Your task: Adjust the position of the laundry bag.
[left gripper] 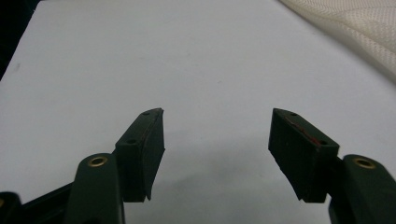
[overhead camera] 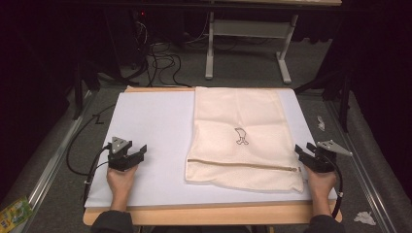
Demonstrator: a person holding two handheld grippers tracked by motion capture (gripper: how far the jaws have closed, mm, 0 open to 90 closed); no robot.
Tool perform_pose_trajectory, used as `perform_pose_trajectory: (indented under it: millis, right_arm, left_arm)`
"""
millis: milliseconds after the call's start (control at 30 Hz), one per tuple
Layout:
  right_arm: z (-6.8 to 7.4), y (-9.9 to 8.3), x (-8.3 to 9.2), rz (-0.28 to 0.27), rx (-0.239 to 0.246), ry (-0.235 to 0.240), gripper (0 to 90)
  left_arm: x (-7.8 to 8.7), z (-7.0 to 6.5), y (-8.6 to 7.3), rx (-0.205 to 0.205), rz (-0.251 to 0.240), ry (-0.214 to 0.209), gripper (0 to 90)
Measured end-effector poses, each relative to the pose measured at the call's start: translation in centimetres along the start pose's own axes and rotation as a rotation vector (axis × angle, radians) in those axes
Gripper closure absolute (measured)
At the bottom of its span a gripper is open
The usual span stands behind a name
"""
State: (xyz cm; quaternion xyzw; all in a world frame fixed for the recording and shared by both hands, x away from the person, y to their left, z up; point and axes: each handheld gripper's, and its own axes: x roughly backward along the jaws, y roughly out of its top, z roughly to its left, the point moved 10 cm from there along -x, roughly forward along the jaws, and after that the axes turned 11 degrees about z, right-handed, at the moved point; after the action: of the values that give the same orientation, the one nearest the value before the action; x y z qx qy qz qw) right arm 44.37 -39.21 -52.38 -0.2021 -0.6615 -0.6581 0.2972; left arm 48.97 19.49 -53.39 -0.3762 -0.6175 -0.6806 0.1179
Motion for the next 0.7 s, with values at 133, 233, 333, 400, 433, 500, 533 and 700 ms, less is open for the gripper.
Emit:
perform_pose_trajectory:
  millis: [133, 233, 333, 400, 433, 500, 533, 700]
  right_arm:
    - [0.02, -0.03, -0.02, 0.004, -0.003, 0.001, 48.8]
    - [-0.01, -0.02, -0.03, 0.004, -0.006, 0.005, 49.1]
    - [-0.02, -0.01, -0.02, 0.003, -0.005, 0.005, 49.0]
    - [0.00, 0.00, -0.01, 0.001, -0.005, 0.004, 48.5]
    - [0.02, 0.02, 0.01, -0.001, 0.000, 0.002, 48.2]
    - [0.06, 0.01, 0.01, 0.001, 0.003, -0.003, 48.5]
    - [0.06, 0.00, -0.03, 0.004, 0.003, -0.003, 48.5]
    - [-0.18, 0.02, -0.12, 0.008, -0.012, 0.002, 47.3]
  left_arm:
    - [-0.08, -0.06, -0.03, -0.003, 0.008, -0.002, 36.9]
    - [-0.10, -0.09, -0.02, -0.006, 0.007, -0.003, 37.2]
    - [-0.16, -0.11, -0.03, -0.008, 0.012, -0.004, 37.2]
    - [-0.10, -0.18, 0.01, -0.013, 0.008, -0.009, 37.8]
    - [-0.09, -0.22, 0.01, -0.015, 0.008, -0.013, 38.1]
    - [-0.13, -0.20, -0.01, -0.015, 0.014, -0.013, 38.3]
    - [-0.15, -0.18, 0.00, -0.013, 0.015, -0.012, 38.2]
    - [-0.38, -0.11, -0.05, -0.007, 0.036, -0.012, 38.4]
